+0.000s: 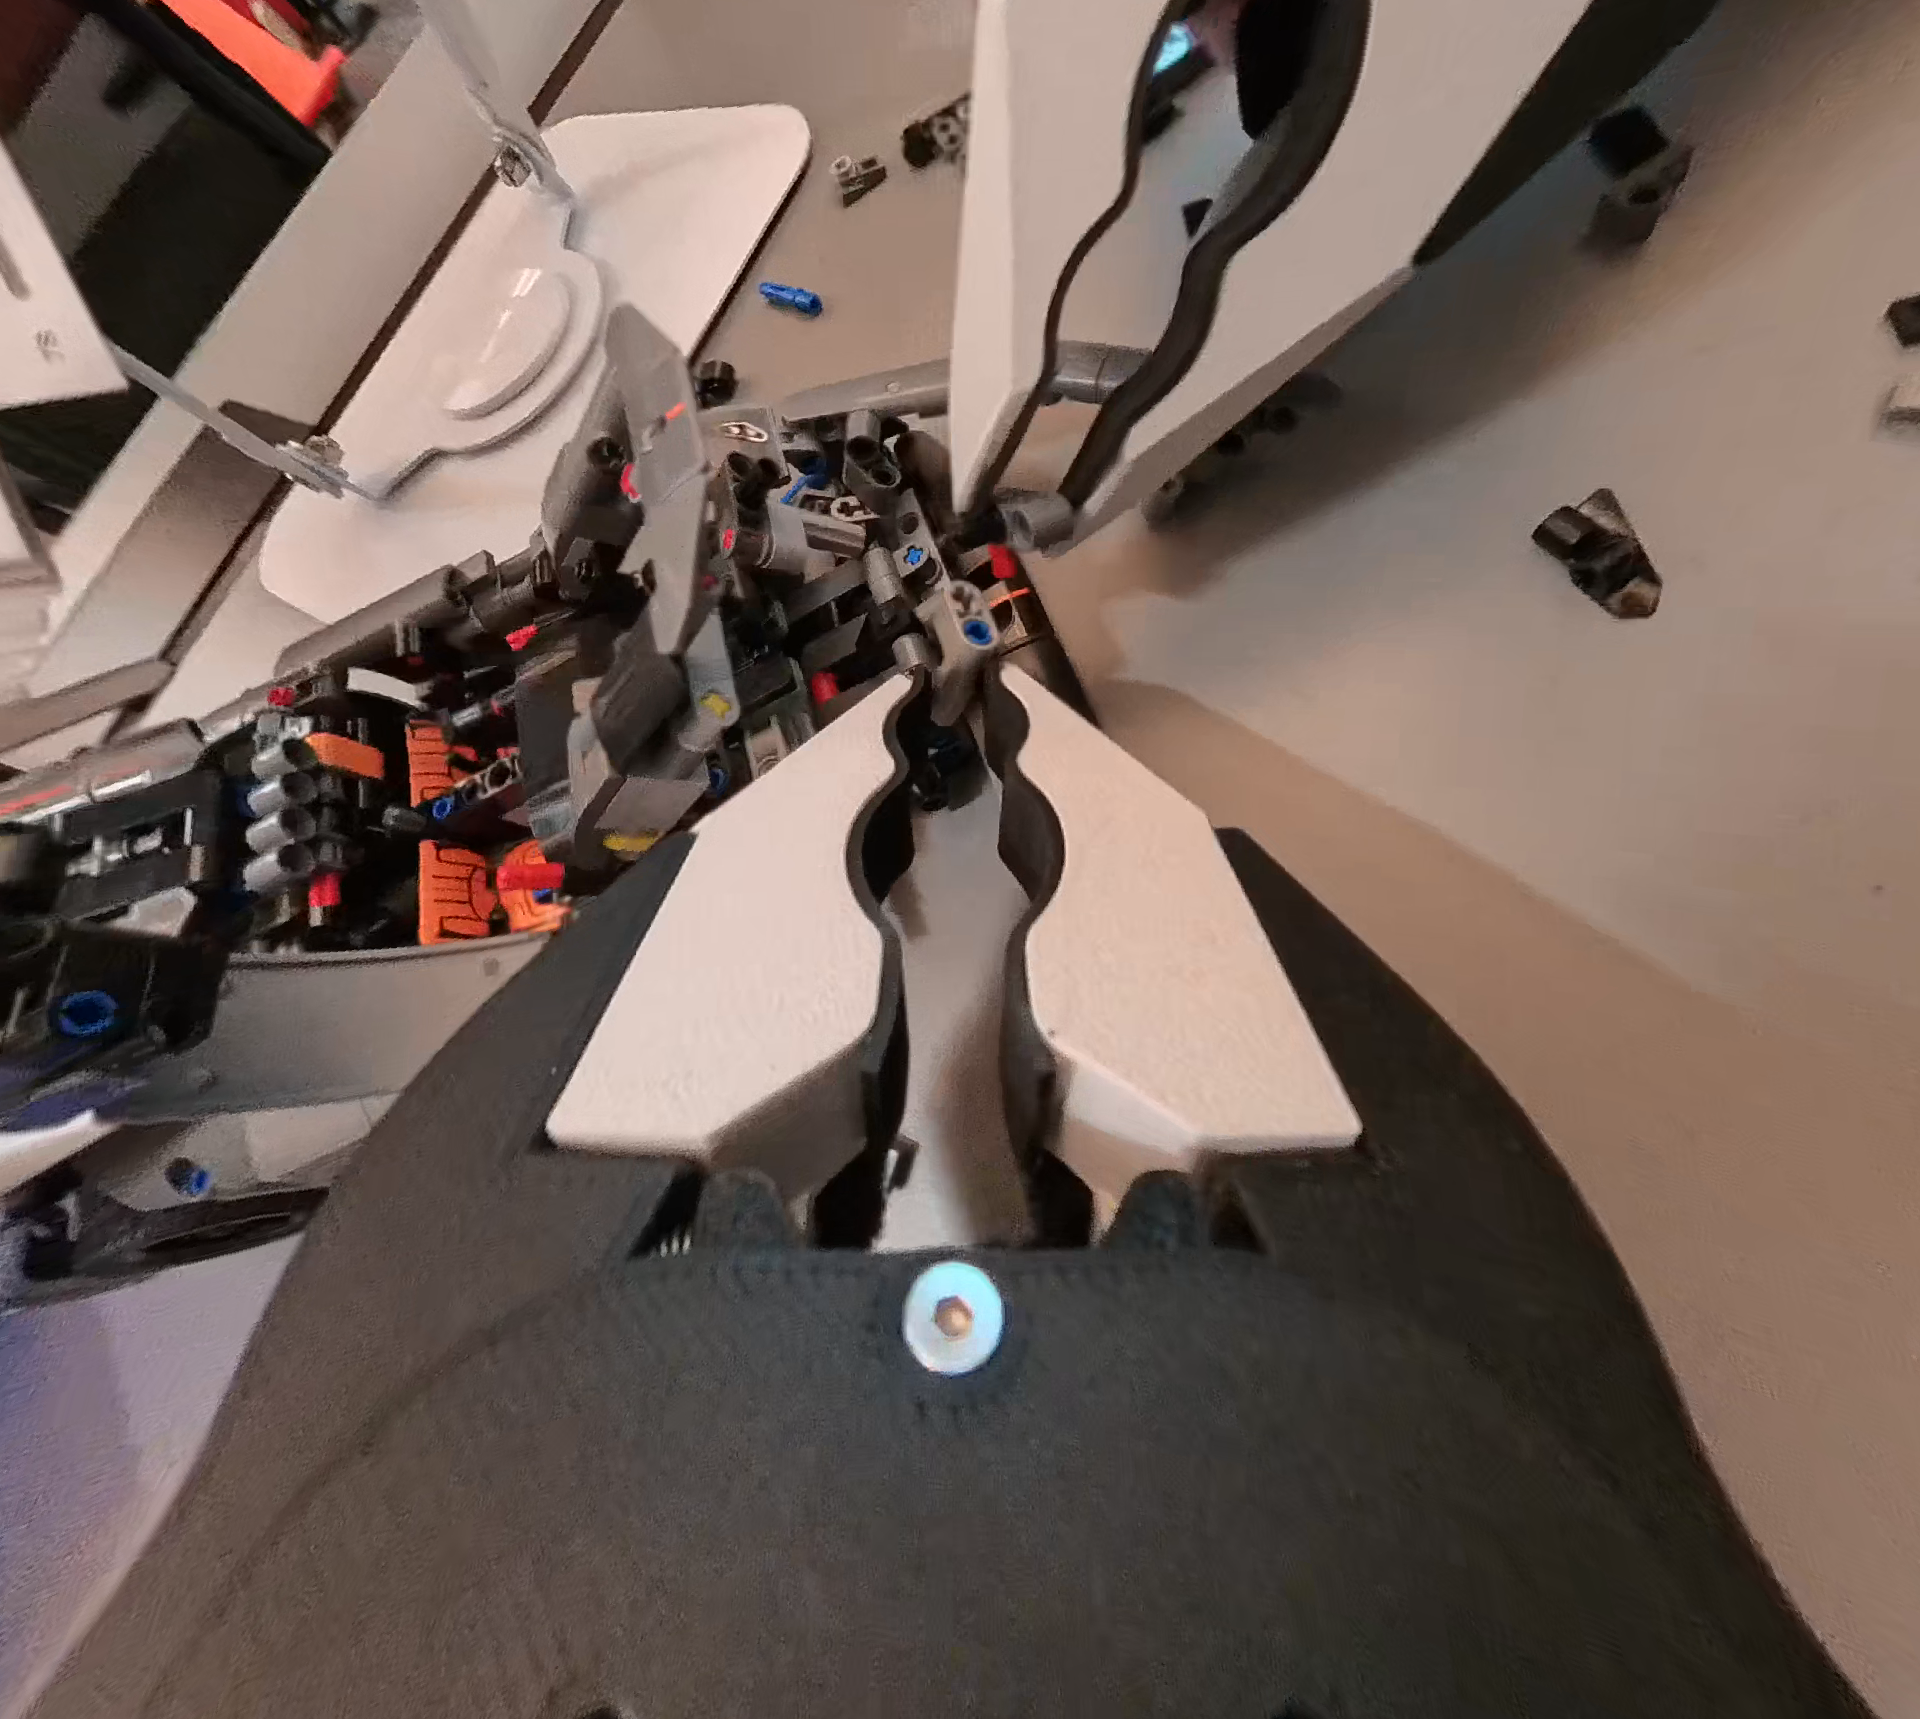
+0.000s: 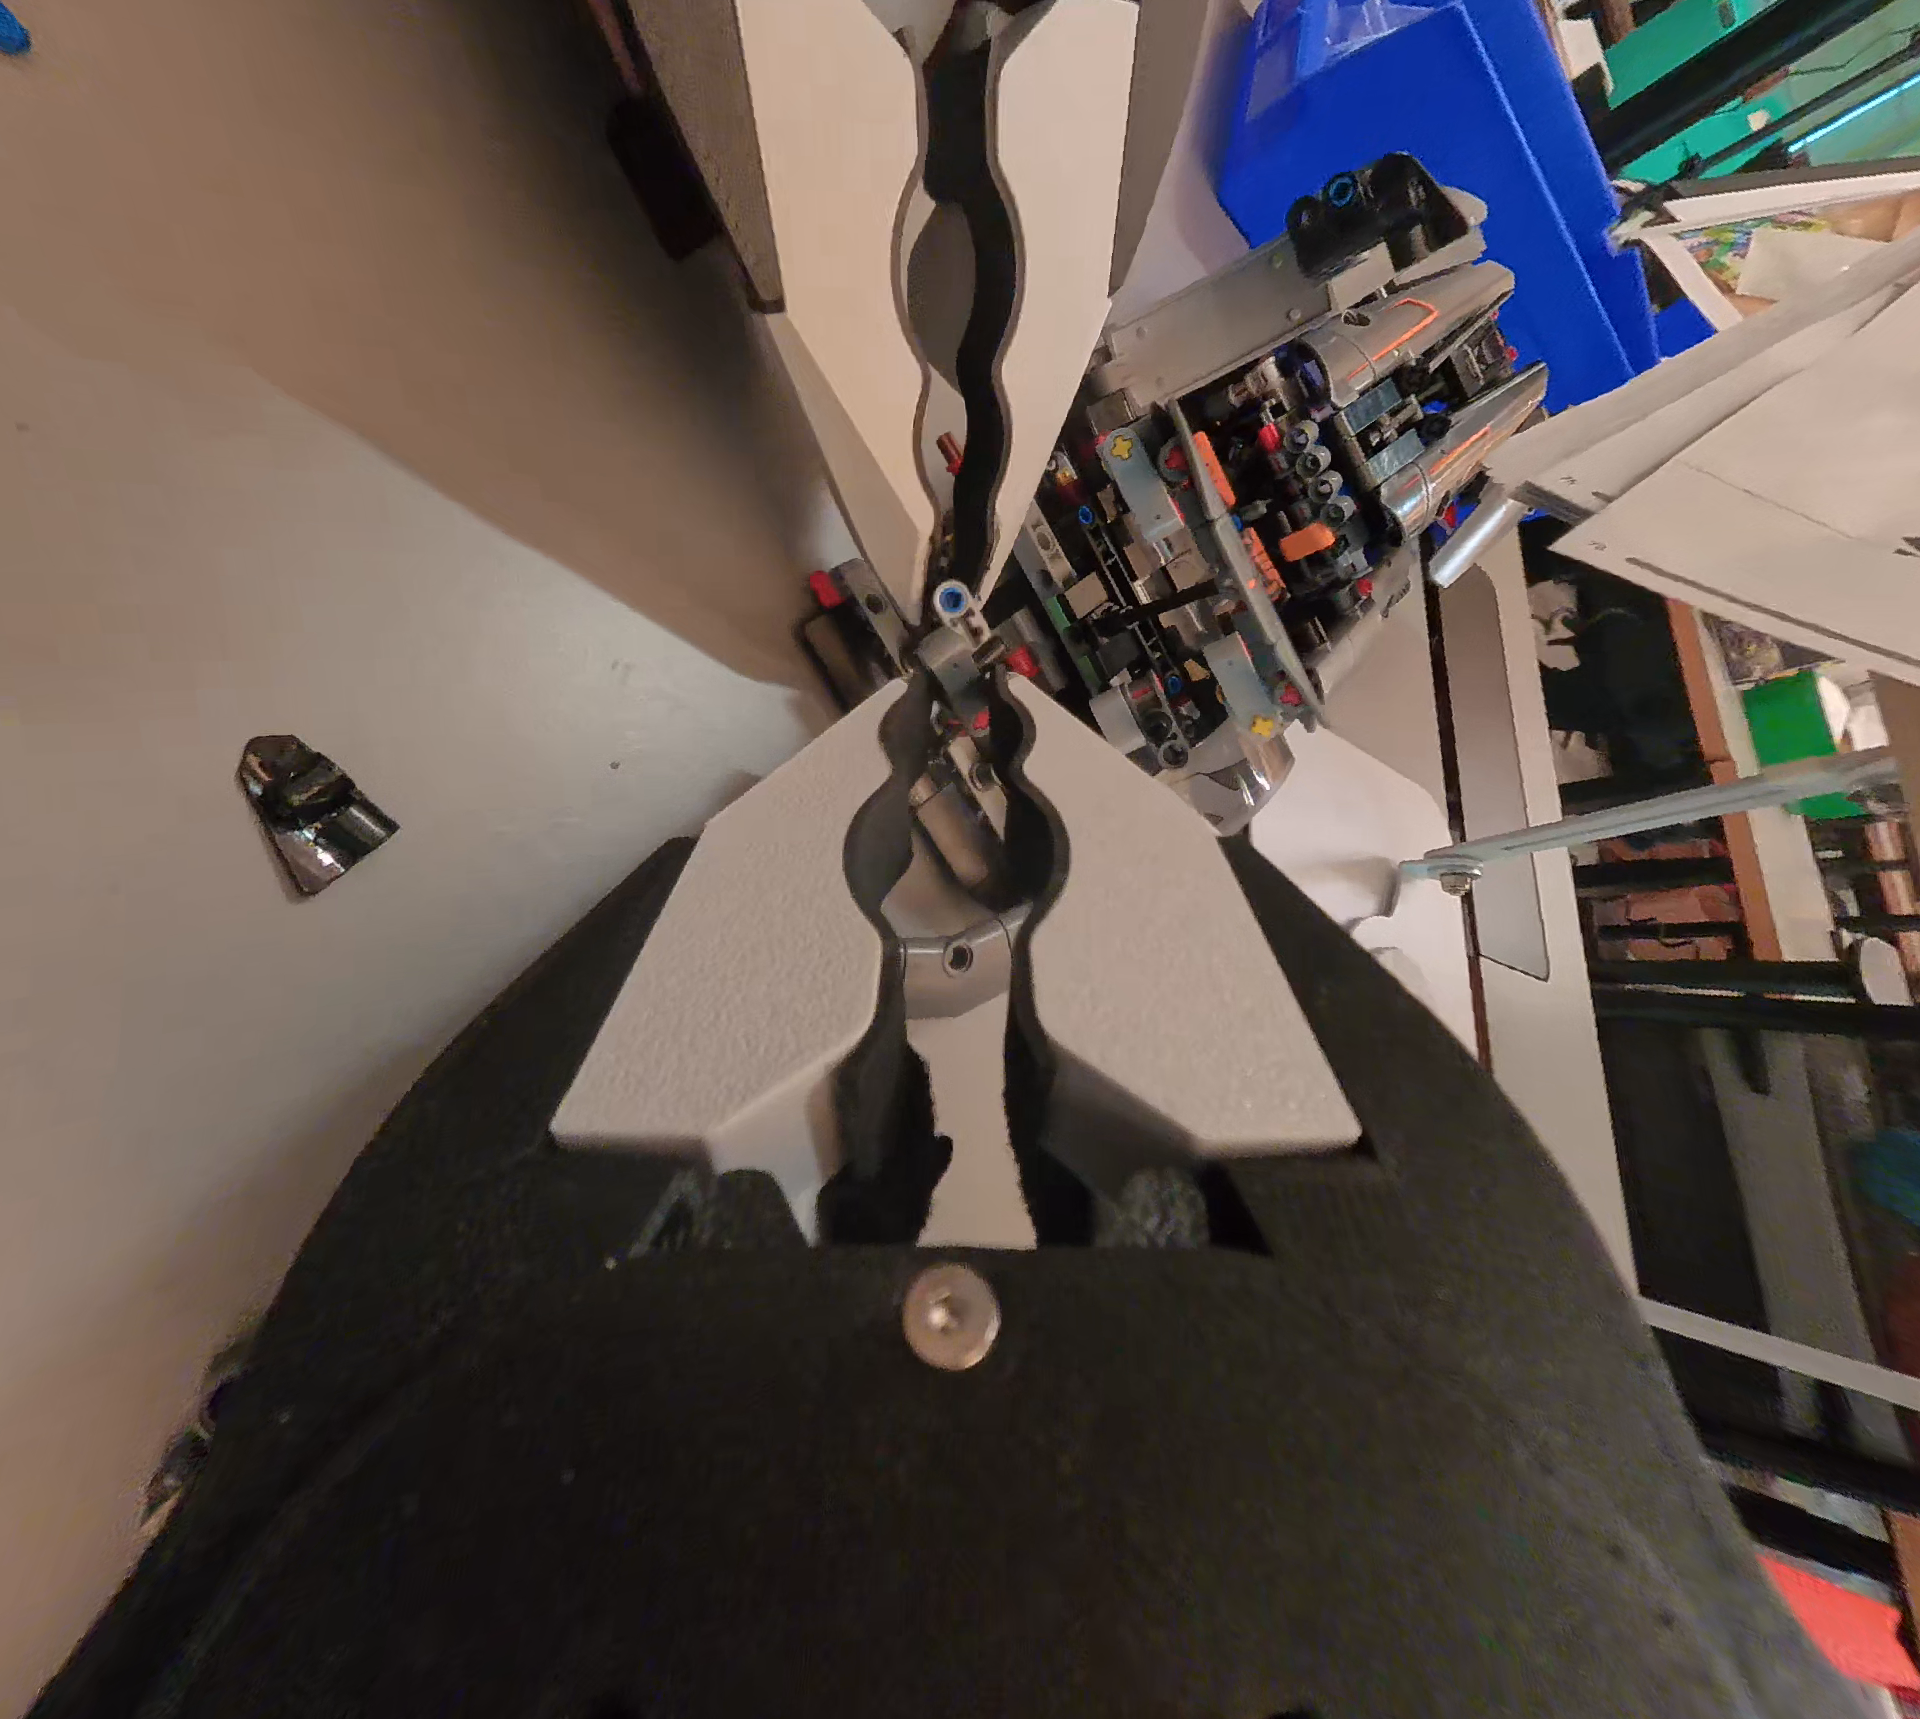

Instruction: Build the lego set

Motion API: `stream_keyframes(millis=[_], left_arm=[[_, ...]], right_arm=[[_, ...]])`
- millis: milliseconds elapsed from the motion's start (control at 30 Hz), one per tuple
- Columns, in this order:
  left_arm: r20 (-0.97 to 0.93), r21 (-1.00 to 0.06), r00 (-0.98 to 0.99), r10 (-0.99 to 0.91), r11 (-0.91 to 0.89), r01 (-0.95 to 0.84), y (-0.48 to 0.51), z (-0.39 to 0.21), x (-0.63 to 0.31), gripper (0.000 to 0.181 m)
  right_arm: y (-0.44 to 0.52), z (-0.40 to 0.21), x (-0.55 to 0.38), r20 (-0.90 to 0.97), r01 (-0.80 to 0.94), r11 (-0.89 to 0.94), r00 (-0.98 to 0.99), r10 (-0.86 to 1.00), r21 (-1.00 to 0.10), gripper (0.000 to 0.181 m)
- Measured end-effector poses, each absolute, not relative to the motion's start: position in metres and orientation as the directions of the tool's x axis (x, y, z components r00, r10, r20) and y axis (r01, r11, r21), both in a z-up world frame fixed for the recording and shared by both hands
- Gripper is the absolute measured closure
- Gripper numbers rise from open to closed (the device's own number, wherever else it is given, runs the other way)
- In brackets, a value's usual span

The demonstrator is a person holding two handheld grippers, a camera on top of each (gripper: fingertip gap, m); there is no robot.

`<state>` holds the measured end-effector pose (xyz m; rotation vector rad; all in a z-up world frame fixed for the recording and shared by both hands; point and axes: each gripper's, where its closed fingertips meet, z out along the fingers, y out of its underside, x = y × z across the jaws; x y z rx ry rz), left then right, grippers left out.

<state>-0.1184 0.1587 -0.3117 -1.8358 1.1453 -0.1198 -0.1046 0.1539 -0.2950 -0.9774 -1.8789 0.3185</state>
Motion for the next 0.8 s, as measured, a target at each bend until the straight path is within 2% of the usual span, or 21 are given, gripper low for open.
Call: stream_keyframes(millis=[233,800], left_arm=[[-0.233,-0.801,0.626,-0.745,-0.218,-0.557,0.1620,-0.3078,-0.1244,0.177],[-0.266,-0.785,0.644,-0.717,-0.227,-0.577,0.1660,-0.3081,-0.1282,0.177]], right_arm=[[0.1586,-0.2911,-0.1041,0.581,0.495,0.590,-0.193,0.791,-0.638,0.173],[0.1587,-0.2941,-0.1039,0.572,0.503,0.585,-0.202,0.795,-0.636,0.173]])
